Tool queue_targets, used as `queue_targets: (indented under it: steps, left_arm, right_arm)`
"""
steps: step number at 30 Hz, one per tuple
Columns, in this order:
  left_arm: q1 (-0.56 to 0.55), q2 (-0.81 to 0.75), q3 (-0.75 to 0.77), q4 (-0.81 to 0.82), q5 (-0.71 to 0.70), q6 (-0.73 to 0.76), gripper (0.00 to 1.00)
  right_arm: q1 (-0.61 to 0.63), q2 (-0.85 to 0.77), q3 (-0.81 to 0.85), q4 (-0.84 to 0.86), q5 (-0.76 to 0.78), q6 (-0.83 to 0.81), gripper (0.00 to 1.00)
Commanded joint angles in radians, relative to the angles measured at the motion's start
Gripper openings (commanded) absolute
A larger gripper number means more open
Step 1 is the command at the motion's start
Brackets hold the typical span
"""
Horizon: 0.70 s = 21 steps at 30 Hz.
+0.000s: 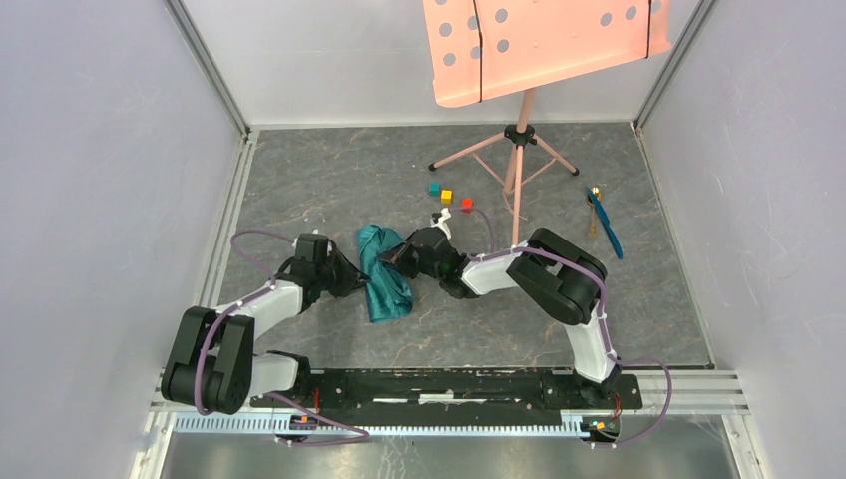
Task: Fold the napkin into a case and place the utensils inside
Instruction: Fold the 2/3-rectangle-folded napkin at the center of the board.
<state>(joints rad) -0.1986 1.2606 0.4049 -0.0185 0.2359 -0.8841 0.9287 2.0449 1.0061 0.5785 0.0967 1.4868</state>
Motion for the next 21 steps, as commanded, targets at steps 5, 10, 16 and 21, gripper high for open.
queue_targets:
  steps: [5, 10, 16, 21]
  left_arm:
    - [-0.007, 0.057, -0.028, 0.101, 0.027, 0.043, 0.14]
    - [-0.009, 0.077, -0.035, 0.121, 0.037, 0.049, 0.12]
    - [-0.009, 0.072, -0.039, 0.109, 0.026, 0.07, 0.11]
    - [-0.008, 0.056, -0.043, 0.091, 0.001, 0.079, 0.1]
  right_arm:
    - [0.031, -0.013, 0.1, -0.027, 0.072, -0.032, 0.0]
    - [0.038, 0.021, 0.134, -0.023, 0.082, -0.035, 0.0]
    - [0.049, 0.069, 0.155, -0.002, 0.084, -0.048, 0.0]
    - [0.052, 0.092, 0.152, 0.025, 0.06, -0.096, 0.0]
